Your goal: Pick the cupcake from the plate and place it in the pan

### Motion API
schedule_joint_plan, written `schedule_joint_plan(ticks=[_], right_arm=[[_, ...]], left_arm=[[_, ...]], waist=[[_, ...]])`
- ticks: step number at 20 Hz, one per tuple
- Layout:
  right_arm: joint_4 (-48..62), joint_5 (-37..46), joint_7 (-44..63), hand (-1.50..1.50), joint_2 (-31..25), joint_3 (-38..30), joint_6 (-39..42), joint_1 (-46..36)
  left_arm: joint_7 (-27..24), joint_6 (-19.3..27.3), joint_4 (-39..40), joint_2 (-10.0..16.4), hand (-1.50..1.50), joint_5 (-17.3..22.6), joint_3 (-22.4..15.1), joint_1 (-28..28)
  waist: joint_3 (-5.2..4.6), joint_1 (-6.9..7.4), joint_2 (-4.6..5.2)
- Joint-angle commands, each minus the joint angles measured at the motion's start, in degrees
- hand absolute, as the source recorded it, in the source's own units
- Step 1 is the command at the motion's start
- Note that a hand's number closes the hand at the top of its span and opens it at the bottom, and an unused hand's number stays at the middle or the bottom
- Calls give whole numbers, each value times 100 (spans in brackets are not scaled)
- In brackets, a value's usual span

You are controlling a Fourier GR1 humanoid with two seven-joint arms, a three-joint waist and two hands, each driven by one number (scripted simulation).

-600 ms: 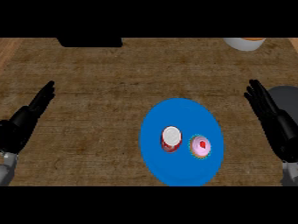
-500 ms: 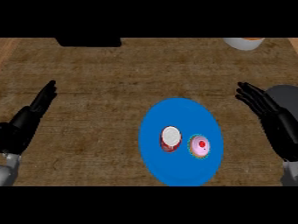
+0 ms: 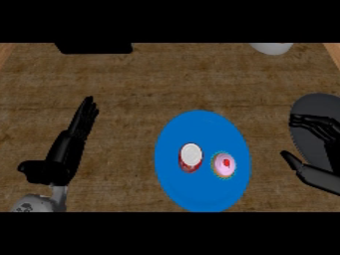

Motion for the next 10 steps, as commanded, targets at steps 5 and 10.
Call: schedule_joint_plan(ticks=[5, 10], right_arm=[[-595, 674, -540, -150, -761, -570, 478, 957], [-1181, 1009, 709, -150, -1162, -296, 721, 536]], left_arm=[[-247, 109, 61, -502, 0, -325, -272, 152], [31, 142, -298, -464, 0, -340, -163, 169]], waist=[[-1, 22, 22], [-4, 91, 18]])
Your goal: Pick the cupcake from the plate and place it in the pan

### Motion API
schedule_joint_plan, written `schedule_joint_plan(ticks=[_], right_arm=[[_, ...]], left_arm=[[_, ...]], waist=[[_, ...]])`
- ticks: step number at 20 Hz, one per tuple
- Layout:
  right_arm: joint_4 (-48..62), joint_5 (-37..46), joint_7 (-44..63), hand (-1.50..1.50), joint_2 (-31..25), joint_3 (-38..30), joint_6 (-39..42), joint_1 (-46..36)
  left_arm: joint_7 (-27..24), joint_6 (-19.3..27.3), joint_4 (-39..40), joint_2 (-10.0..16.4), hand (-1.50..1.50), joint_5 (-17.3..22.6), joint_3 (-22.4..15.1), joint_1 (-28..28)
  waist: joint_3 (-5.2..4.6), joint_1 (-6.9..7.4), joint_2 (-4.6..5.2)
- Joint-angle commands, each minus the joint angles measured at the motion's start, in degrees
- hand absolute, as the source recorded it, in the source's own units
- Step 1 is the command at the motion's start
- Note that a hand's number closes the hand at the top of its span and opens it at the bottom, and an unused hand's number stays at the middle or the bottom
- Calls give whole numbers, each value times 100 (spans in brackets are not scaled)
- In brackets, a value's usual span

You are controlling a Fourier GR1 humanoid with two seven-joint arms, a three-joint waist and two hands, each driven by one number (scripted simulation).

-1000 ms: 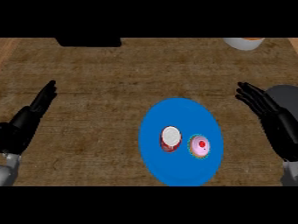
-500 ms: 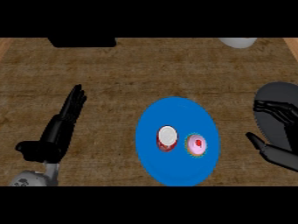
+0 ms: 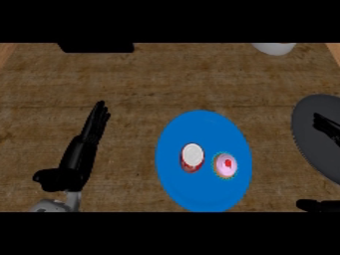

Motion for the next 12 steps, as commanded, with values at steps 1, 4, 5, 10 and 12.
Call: schedule_joint_plan(ticks=[1, 4, 5, 10, 12], right_arm=[[-11, 367, 549, -150, -458, 27, 310, -391], [-109, 739, 1385, -150, -480, 534, 360, -796], [-312, 733, 1588, -150, -559, 635, 528, -890], [35, 1430, 2383, -150, -827, 1460, 1075, -1492], [-159, 1671, 2765, -150, -815, 1756, 1254, -1714]], left_arm=[[-263, 19, 141, -223, 0, -159, -165, 210], [-152, -251, 82, 18, 0, 24, 99, 91], [-289, -223, 554, -176, 0, -57, 98, -191], [40, -41, 208, -273, 0, -194, -60, -218], [-3, 17, 193, -342, 0, -244, -72, -162]], waist=[[-3, 57, 12], [-5, 114, 15], [-7, 60, 21], [-5, 156, 30], [-5, 133, 20]])
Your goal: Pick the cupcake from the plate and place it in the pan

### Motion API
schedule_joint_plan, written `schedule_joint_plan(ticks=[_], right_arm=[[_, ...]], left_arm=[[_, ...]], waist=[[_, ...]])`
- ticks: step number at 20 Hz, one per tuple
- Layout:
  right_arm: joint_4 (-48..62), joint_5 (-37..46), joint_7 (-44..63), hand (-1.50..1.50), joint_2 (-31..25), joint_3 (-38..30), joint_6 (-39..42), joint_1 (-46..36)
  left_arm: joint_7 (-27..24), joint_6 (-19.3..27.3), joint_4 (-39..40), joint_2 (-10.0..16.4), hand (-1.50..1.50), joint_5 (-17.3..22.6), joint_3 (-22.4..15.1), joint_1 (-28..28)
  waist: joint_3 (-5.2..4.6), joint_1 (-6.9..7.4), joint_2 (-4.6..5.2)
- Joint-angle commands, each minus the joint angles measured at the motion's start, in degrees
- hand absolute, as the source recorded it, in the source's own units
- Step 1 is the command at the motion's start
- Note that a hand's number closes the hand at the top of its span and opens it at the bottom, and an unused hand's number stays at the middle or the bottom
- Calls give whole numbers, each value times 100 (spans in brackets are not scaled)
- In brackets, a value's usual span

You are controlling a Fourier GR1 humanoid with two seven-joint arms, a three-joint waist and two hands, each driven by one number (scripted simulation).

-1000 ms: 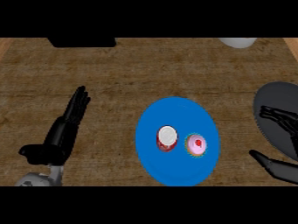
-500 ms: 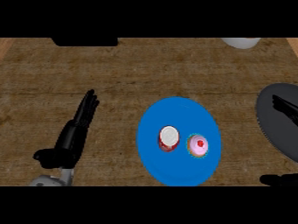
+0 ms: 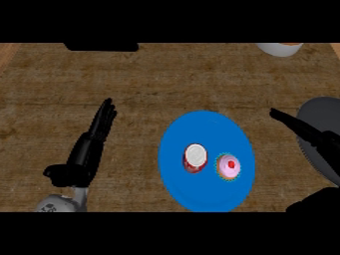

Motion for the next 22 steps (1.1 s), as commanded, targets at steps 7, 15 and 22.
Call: schedule_joint_plan(ticks=[7, 15, 22], right_arm=[[401, 1731, 1409, -150, 857, 1822, 478, -785], [625, 2032, 1490, -150, 1643, 1257, 1166, -720], [974, 2615, 1289, -150, 2200, 994, 1261, -688]], left_arm=[[32, -268, -6, 11, 0, 85, 222, -17], [260, -459, -394, 7, 0, -136, 563, 367], [-97, -613, 125, -365, 0, -377, 717, 144]], waist=[[6, -51, -5], [9, -91, -16], [8, -100, -11]])
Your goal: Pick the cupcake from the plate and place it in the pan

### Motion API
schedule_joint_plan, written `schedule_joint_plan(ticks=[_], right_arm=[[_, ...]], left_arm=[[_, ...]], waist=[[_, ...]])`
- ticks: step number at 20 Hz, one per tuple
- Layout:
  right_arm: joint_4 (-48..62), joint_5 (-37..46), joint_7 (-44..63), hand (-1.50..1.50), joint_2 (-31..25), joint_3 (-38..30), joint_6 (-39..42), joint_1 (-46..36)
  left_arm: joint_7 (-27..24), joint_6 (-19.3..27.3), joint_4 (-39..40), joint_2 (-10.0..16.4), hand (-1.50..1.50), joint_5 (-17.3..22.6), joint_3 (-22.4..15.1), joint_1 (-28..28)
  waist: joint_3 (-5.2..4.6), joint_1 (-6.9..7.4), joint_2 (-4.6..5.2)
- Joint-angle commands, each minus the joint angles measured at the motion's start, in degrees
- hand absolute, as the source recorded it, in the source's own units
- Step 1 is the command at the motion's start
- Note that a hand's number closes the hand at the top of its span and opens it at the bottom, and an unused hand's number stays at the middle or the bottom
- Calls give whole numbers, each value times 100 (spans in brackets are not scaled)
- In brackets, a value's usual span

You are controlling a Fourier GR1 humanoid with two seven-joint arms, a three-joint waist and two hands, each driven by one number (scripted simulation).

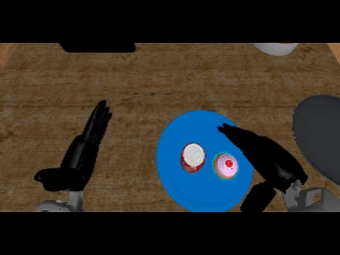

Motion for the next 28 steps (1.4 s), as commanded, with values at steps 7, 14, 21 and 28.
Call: schedule_joint_plan(ticks=[7, 14, 21, 28], right_arm=[[587, 647, -713, -150, 595, -563, 84, 116], [1814, 1227, -1207, -150, 992, -527, -251, -105], [2639, 1765, -1811, 150, 911, -237, -99, -742], [2381, 2385, -2020, 150, 1129, -297, -676, -339]], left_arm=[[-79, -296, -98, -263, 0, -225, 152, 267], [218, -280, -343, -363, 0, -375, 215, 150], [97, -600, -285, -177, 0, -158, 461, 307], [250, -571, -325, -368, 0, -439, 357, 326]], waist=[[0, -4, 0], [1, 7, 2], [1, 34, 7], [1, 15, 2]])
